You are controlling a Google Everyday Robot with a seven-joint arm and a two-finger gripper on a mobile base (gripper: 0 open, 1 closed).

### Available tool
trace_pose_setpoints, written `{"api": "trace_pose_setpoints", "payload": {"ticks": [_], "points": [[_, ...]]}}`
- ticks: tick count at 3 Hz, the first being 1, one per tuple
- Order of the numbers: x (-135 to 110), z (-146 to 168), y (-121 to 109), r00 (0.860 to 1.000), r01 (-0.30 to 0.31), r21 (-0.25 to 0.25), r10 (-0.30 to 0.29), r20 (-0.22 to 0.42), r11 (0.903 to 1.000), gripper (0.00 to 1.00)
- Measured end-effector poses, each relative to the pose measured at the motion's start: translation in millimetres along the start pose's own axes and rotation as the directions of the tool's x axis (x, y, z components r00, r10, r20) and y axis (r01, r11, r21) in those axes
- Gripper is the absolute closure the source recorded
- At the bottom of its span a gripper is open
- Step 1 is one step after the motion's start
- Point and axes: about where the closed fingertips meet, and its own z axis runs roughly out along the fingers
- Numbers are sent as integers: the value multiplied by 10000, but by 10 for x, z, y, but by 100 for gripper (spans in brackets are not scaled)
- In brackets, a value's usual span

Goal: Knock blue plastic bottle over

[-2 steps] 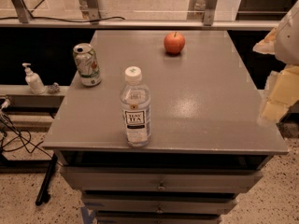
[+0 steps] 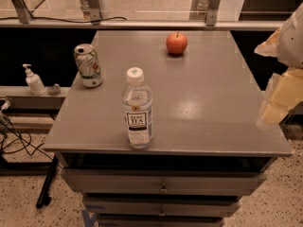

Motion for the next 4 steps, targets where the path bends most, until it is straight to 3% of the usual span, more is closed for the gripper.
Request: {"api": "trace_pose_setpoints", "payload": {"ticks": [1,2,3,4], "points": [[-144,109,74,9924,-395,-13,394,1165,9992,0],[-410,278,232,9570,-917,-279,958,2740,9954,0],[-739,404,382,8898,-1256,-704,1437,4332,9896,0],[-1035,489,471,8014,-1529,-1121,1896,5672,9819,0]]}}
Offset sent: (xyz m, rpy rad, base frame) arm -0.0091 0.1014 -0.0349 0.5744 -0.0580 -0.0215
